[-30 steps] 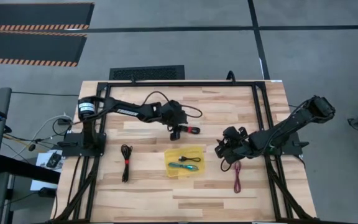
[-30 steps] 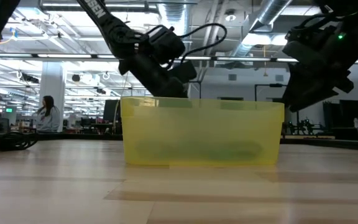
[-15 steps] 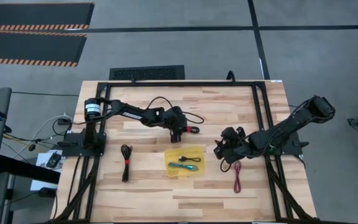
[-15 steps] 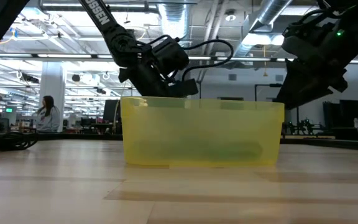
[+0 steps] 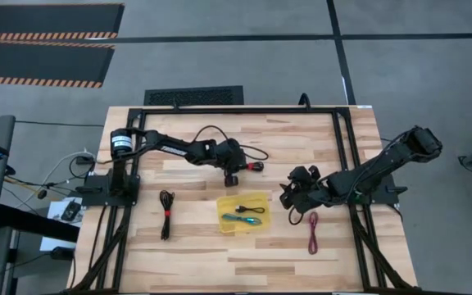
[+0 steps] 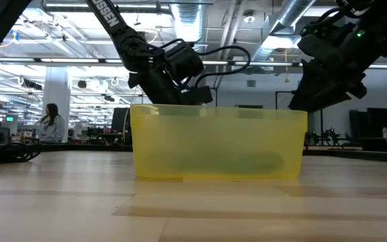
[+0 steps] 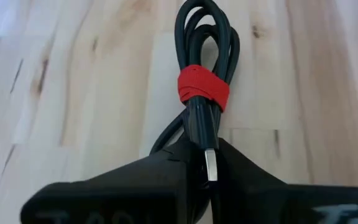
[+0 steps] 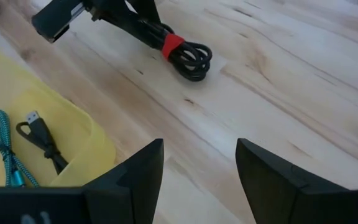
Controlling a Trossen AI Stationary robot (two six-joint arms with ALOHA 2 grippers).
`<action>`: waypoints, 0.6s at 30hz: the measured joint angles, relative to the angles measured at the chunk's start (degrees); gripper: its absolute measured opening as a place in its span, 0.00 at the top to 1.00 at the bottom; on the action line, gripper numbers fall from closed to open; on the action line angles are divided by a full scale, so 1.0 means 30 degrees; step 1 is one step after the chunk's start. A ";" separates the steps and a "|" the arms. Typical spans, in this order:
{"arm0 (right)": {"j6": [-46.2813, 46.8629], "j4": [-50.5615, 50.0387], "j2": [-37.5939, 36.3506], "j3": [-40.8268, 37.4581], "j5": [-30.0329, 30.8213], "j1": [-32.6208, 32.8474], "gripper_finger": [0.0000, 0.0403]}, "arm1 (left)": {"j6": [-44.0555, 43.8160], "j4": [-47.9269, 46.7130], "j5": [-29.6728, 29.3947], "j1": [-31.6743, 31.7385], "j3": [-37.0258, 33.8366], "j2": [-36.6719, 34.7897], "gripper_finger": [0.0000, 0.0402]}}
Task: Pick and place USB-C Cables
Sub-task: Put the top black charger cable into the yellow bin
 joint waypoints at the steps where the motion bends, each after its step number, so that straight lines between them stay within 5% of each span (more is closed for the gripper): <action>1: 0.0000 0.0007 0.0001 0.0000 0.0021 -0.0024 0.44 | -0.0125 -0.0020 -0.0025 0.0043 0.0000 0.0000 0.96; 10: 0.0017 -0.0267 0.0125 -0.0547 0.2548 -0.0239 0.44 | -0.1074 -0.2742 -0.2852 -0.0449 -0.0116 -0.1274 0.91; 18: 0.1300 0.0270 0.0118 -0.0714 0.2277 -0.0552 0.44 | -0.2023 -0.3761 -0.3741 -0.2614 -0.0109 -0.3633 0.92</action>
